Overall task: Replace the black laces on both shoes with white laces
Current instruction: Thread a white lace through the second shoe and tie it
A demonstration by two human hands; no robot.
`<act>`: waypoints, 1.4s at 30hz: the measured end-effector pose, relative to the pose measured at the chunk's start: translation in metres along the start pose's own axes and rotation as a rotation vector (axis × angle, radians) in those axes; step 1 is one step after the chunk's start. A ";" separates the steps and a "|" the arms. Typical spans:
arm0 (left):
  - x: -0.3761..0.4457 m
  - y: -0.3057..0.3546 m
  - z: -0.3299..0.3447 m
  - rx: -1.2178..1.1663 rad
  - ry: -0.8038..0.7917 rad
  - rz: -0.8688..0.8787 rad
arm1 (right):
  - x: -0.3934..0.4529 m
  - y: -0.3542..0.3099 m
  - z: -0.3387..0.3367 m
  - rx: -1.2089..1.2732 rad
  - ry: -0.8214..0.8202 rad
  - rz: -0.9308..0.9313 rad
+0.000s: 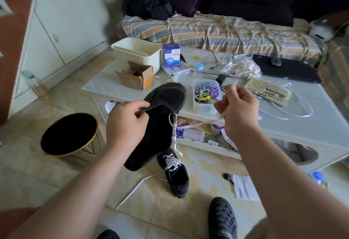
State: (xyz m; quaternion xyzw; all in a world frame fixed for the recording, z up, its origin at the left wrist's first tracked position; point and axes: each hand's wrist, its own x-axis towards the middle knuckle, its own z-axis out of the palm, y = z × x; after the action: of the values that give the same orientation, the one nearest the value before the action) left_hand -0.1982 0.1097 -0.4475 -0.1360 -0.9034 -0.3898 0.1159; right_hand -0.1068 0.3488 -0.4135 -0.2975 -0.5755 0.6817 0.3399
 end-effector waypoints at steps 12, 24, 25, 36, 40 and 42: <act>-0.021 0.038 0.004 -0.054 0.082 0.226 | -0.050 0.038 0.035 -0.908 -0.312 -0.501; -0.033 0.057 0.000 -0.144 -0.016 0.227 | -0.050 0.033 0.038 -0.341 -0.278 -0.200; -0.034 0.058 0.001 -0.145 -0.038 0.220 | -0.050 0.032 0.038 -0.345 -0.272 -0.188; -0.037 0.067 0.012 -0.139 -0.158 0.119 | -0.049 0.024 0.033 -0.529 -0.161 -0.141; -0.035 0.062 0.015 -0.131 -0.186 0.091 | -0.053 0.024 0.035 -0.411 -0.184 -0.022; -0.036 0.062 0.015 -0.124 -0.182 0.130 | -0.055 0.023 0.036 -0.400 -0.118 -0.010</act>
State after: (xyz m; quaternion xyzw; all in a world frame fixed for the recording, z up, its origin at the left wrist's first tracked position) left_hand -0.1450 0.1557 -0.4269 -0.2362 -0.8735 -0.4228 0.0498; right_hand -0.1058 0.2811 -0.4292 -0.3156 -0.7200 0.5683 0.2431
